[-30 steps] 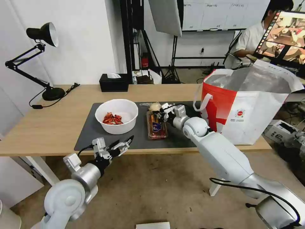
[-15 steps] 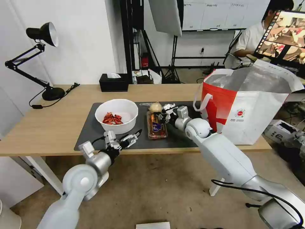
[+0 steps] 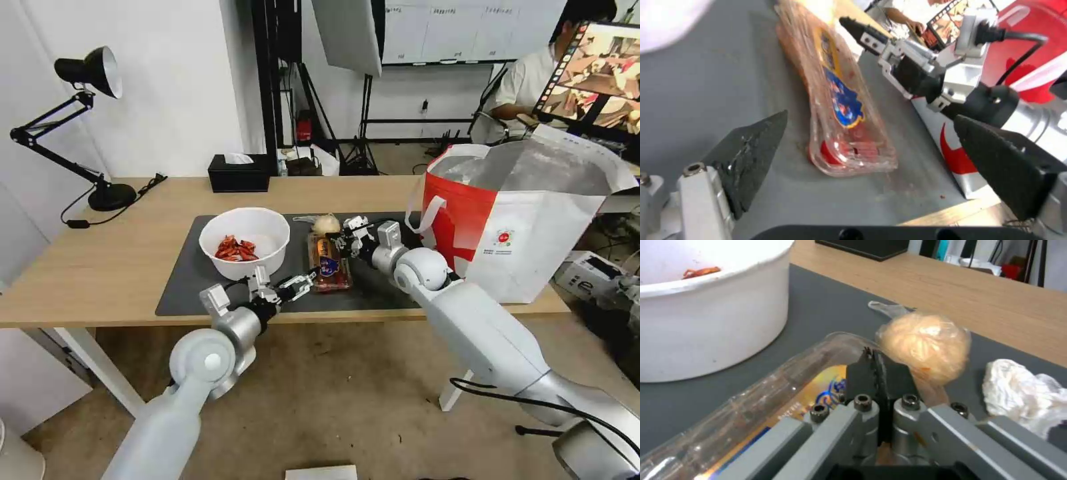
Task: Pick up the trash from the table and place it into the takeout bag.
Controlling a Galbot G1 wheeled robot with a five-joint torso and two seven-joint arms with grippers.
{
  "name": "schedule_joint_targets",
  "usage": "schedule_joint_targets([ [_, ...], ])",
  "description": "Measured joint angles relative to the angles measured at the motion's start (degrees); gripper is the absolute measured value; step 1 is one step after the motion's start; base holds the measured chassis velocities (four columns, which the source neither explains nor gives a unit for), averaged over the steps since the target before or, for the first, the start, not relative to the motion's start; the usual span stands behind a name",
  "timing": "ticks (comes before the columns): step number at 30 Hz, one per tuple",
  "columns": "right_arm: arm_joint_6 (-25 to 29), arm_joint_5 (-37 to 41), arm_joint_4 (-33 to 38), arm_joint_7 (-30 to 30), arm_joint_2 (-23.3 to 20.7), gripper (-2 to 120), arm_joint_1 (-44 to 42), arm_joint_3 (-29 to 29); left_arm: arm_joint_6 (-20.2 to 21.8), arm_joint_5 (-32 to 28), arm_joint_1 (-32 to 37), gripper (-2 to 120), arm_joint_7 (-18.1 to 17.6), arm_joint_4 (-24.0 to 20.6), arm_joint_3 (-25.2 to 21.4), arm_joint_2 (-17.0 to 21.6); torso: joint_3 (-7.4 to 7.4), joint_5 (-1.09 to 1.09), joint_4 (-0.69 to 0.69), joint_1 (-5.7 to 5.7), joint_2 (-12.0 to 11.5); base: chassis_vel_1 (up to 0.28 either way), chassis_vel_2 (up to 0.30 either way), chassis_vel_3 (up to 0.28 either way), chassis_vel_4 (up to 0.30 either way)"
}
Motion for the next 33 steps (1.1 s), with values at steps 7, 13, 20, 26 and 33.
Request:
schedule_joint_targets([
  [7, 0.0, 0.03, -0.02, -0.01, -0.28, 0, -0.01, 0.01, 0.02, 0.14, -2.05, 100, -1.8, 1.7, 1.09, -1.48, 0.0, 0.01, 0.01, 0.0, 0.0, 0.0, 0.0, 0.0, 0.0],
  [13, 0.02, 0.05, 0.06, -0.04, -0.82, 0, -0.22, 0.27, 2.55, -2.11, -3.34, 100, -5.53, 3.02, 1.71, -2.55, 0.0, 0.0, 0.0, 0.0, 0.0, 0.0, 0.0, 0.0, 0.0],
  [20, 0.08, 0.45, 1.22, -0.12, -1.5, 0, -1.28, 0.96, 3.67, -5.66, -5.23, 100, -8.63, 4.75, 2.22, -3.36, 0.0, 0.0, 0.0, 0.0, 0.0, 0.0, 0.0, 0.0, 0.0],
  [26, 0.13, 0.47, 1.31, -0.13, -1.4, 0, -1.64, 1.19, 3.64, -6.59, -5.85, 100, -9.2, 5.2, 2.6, -3.45, 0.0, 0.0, 0.01, 0.0, 0.0, 0.0, 0.0, 0.0, 0.0],
  [33, 0.17, 0.54, 1.74, -0.18, -1.48, 0, -1.89, 1.44, 2.99, -7.12, -7.9, 100, -11.36, 6.11, 3.42, -4.98, 0.0, 0.0, 0.0, 0.0, 0.0, 0.0, 0.0, 0.0, 0.0],
])
